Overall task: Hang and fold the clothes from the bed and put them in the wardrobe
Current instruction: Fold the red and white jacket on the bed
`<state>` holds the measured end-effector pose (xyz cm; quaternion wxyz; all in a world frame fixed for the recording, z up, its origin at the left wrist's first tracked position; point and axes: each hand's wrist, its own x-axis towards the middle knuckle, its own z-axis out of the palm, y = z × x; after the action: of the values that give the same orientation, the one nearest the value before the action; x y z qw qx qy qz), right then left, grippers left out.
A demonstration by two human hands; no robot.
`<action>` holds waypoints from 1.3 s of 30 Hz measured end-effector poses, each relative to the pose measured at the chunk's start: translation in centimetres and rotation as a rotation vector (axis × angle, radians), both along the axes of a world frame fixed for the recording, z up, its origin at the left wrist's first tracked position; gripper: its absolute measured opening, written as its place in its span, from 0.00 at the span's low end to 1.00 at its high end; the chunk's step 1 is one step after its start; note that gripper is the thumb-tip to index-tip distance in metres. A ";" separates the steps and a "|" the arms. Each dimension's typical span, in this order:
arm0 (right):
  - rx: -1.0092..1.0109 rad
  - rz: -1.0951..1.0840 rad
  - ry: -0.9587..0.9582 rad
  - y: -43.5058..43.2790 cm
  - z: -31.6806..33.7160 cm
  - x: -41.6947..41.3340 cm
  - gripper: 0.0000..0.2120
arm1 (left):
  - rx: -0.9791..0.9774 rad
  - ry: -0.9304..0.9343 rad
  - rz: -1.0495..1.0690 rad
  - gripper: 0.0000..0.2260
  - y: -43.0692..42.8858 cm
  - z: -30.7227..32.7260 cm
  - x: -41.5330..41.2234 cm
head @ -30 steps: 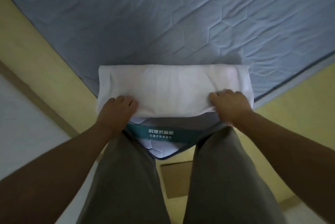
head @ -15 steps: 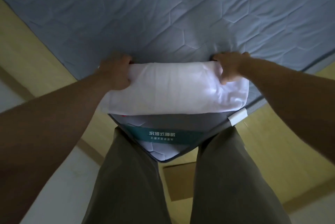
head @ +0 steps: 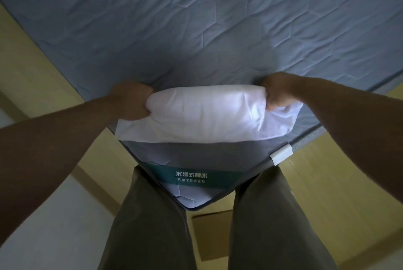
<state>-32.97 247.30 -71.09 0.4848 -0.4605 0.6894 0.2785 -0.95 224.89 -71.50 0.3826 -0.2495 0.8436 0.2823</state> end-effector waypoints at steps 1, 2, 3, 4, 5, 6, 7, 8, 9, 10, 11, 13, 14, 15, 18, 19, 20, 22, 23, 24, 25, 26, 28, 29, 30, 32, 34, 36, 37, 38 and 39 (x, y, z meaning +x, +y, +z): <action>-0.082 0.001 0.044 -0.3 1.0 -0.8 0.18 | -0.068 0.083 0.004 0.17 -0.5 1.1 0.1; -0.176 -0.006 0.085 -0.7 2.1 -1.5 0.16 | -0.145 0.185 0.003 0.13 -1.0 2.2 0.2; -0.275 -0.013 0.126 -1.0 3.1 -2.2 0.15 | -0.225 0.291 -0.003 0.11 -1.5 3.4 0.2; -0.385 -0.015 0.172 -1.2 4.2 -2.6 0.14 | -0.306 0.392 -0.023 0.08 -1.9 4.5 0.1; -0.514 -0.014 0.219 -1.2 5.1 -2.8 0.13 | -0.387 0.487 -0.054 0.07 -2.2 5.5 -0.2; -0.657 -0.008 0.261 -1.1 5.7 -2.9 0.12 | -0.460 0.565 -0.090 0.06 -2.5 6.3 -0.4; -0.798 0.006 0.297 -0.8 6.0 -2.8 0.12 | -0.521 0.621 -0.119 0.06 -2.5 6.9 -0.6; -0.924 0.028 0.345 -0.5 6.2 -2.6 0.11 | -0.580 0.664 -0.141 0.07 -2.4 7.3 -0.8; -1.011 0.058 0.401 -0.2 6.1 -2.2 0.10 | -0.635 0.695 -0.158 0.06 -2.3 7.2 -0.8; -1.056 0.091 0.455 0.2 5.7 -1.9 0.09 | -0.684 0.717 -0.176 0.06 -2.0 6.8 -0.7; -1.075 0.118 0.498 0.7 5.0 -1.6 0.07 | -0.722 0.725 -0.195 0.07 -1.7 6.1 -0.5; -1.065 0.156 0.539 2.1 2.7 -0.7 0.06 | -0.752 0.696 -0.236 0.08 -0.7 3.7 0.2; -1.041 0.176 0.537 2.9 1.2 -0.1 0.07 | -0.741 0.670 -0.257 0.07 0.0 2.2 0.8; -1.011 0.192 0.518 3.9 -0.3 0.6 0.07 | -0.708 0.631 -0.274 0.06 0.8 0.6 1.4; -0.922 0.161 0.431 5.9 -4.1 3.2 0.07 | -0.568 0.398 -0.268 0.08 4.1 -3.2 2.6; -0.879 0.122 0.416 6.2 -4.9 3.9 0.08 | -0.525 0.264 -0.242 0.11 5.1 -3.9 2.6; -0.809 0.068 0.403 6.3 -5.3 4.6 0.10 | -0.485 0.124 -0.210 0.15 6.0 -4.3 2.4; -0.610 -0.062 0.357 5.8 -5.4 5.1 0.16 | -0.456 -0.075 -0.134 0.22 7.1 -4.2 1.7; -0.516 -0.116 0.333 5.4 -5.0 5.0 0.20 | -0.474 -0.125 -0.105 0.24 7.4 -3.8 1.1; -0.440 -0.167 0.298 4.9 -4.6 4.6 0.22 | -0.493 -0.172 -0.087 0.26 7.7 -3.3 0.4; -0.381 -0.226 0.244 4.5 -4.1 4.2 0.24 | -0.501 -0.232 -0.069 0.27 8.1 -2.5 -0.4; -0.328 -0.319 0.156 4.3 -3.5 3.6 0.23 | -0.498 -0.289 -0.037 0.28 8.5 -1.6 -1.3; -0.294 -0.635 -0.001 4.2 -2.6 2.1 0.17 | -0.499 -0.283 0.063 0.25 9.2 0.1 -3.8; -0.353 -0.809 0.012 4.5 -2.5 1.4 0.15 | -0.503 -0.227 0.111 0.23 9.6 1.0 -5.1; -0.437 -0.935 0.097 4.8 -2.6 0.5 0.14 | -0.504 -0.153 0.147 0.23 10.0 1.6 -6.6; -0.503 -1.062 0.253 5.6 -3.2 -0.6 0.22 | -0.467 -0.024 0.204 0.25 10.9 2.0 -9.2; -0.397 -1.204 0.175 5.9 -4.1 -1.3 0.35 | -0.393 -0.002 0.277 0.26 11.7 1.4 -11.1; -0.325 -1.354 0.041 5.8 -5.0 -1.9 0.40 | -0.344 -0.036 0.349 0.26 12.5 0.3 -12.3; -0.308 -1.415 0.011 5.7 -5.2 -2.1 0.41 | -0.343 -0.043 0.382 0.26 12.8 -0.4 -12.5; -0.293 -1.463 -0.004 5.6 -5.3 -2.2 0.40 | -0.341 -0.057 0.404 0.26 13.0 -0.9 -12.8; -0.275 -1.481 -0.019 5.5 -5.4 -2.3 0.37 | -0.351 -0.054 0.416 0.26 13.2 -1.5 -12.8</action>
<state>-35.25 252.81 -76.48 0.4895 0.0648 0.8431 -0.2131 -13.78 238.09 -72.96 0.2895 -0.4873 0.7999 0.1974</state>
